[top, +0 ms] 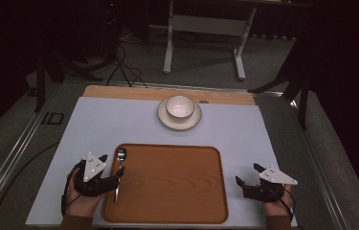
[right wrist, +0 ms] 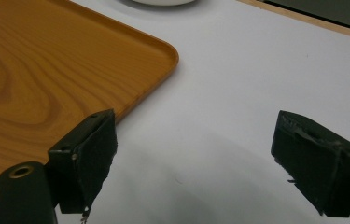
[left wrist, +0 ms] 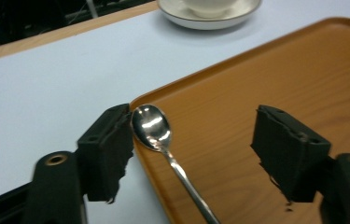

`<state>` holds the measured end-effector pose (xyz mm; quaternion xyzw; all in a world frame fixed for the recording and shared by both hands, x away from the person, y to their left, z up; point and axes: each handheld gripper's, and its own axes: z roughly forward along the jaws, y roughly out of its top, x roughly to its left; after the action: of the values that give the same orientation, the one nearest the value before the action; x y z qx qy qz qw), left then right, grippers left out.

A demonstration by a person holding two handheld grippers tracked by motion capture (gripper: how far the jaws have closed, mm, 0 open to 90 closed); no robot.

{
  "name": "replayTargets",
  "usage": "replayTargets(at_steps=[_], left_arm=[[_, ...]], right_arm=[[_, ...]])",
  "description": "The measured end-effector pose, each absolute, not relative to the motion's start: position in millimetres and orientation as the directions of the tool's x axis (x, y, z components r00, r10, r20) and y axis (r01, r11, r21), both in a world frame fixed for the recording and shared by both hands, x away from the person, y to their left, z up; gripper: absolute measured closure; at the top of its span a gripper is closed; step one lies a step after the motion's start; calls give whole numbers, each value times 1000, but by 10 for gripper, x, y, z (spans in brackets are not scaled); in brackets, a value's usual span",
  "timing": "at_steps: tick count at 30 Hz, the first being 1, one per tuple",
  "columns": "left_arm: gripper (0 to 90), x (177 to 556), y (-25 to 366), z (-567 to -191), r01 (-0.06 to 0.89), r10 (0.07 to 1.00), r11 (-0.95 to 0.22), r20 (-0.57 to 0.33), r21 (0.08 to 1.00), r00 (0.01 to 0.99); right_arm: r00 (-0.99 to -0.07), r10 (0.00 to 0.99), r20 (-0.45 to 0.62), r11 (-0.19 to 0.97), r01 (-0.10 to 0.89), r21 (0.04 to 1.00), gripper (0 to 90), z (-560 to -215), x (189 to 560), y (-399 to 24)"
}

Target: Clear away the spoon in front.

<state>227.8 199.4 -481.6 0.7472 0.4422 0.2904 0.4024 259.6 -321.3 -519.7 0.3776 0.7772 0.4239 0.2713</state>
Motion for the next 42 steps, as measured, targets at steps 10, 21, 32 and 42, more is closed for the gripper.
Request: replayTargets(at_steps=[10,21,32,42], left_arm=[[263,2364,2208,-4815,421,917,-223,44,879,395],[248,2509,2419,-4921,441,942,-192,39,877,332],[242,2609,2563,-5033,476,961,-169,38,863,272],[217,2732,2595,-5164,538,969,-178,52,824,241]], right_arm=[[-566,818,-104,351,348,869,141,-5181,2582,-3216],[-566,818,-106,350,343,872,141,-5180,2582,-3212],[-568,816,-106,351,340,872,141,-5174,2581,-3204],[-572,814,-104,351,340,873,142,-5177,2584,-3197]])
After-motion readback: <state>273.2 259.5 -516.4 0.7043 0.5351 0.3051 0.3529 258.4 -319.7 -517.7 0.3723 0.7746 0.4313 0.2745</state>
